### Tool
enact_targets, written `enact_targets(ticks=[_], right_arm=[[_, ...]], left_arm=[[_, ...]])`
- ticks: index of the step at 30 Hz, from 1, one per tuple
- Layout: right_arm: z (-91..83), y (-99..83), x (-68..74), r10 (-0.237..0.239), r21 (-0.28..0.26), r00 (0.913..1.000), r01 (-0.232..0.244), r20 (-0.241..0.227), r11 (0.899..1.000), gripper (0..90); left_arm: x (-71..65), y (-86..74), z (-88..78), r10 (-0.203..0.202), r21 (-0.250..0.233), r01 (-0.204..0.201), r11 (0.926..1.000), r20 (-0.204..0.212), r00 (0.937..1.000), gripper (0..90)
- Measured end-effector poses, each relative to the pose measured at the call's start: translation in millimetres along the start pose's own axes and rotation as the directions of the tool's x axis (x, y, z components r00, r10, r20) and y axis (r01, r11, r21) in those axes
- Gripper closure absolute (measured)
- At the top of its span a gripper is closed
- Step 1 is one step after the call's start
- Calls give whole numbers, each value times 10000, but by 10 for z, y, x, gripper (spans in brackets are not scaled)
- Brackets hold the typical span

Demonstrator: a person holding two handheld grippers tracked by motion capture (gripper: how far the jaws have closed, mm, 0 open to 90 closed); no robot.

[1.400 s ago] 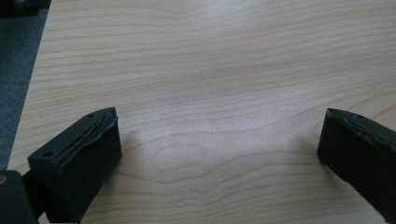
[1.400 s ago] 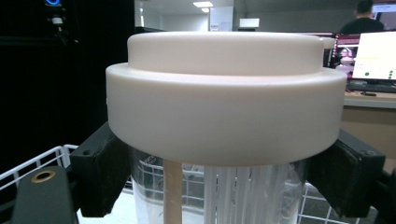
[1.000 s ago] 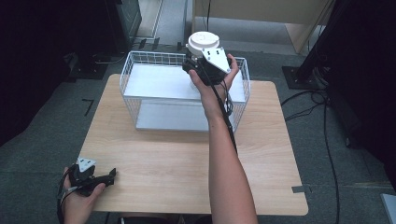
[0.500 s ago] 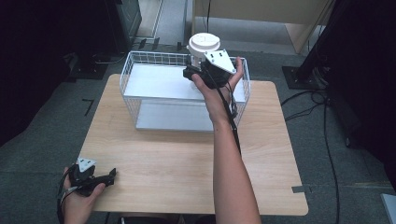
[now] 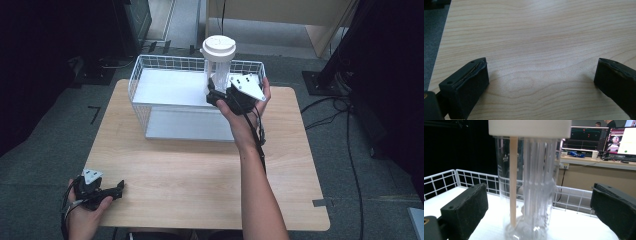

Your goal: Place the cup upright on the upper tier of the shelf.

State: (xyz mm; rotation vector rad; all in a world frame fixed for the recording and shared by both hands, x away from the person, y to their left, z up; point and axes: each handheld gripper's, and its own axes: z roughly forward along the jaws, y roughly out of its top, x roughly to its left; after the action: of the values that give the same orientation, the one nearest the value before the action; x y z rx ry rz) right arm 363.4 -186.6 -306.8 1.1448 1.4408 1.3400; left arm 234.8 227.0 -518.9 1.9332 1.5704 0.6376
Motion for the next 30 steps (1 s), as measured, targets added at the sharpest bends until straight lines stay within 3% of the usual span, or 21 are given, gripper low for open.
enact_targets(ticks=[14,19,24,30], right_arm=[[-316,-243,-185,120,-117,9997,-123,-224,9999,17],[-458,-346,-246,-210,-101,9996,209,-168,9997,17],[-602,-509,-339,-451,76,9989,453,-144,9989,17],[-752,-723,-474,-207,285,9997,211,-119,9994,17]], left_arm=[[-1,0,1,-18,-15,18,10000,1,10000,0],[-1,0,0,-14,-6,14,10000,6,10000,0],[-1,1,-1,-15,7,15,10000,9,10000,0],[-1,1,-1,-14,10,14,10000,9,10000,0]])
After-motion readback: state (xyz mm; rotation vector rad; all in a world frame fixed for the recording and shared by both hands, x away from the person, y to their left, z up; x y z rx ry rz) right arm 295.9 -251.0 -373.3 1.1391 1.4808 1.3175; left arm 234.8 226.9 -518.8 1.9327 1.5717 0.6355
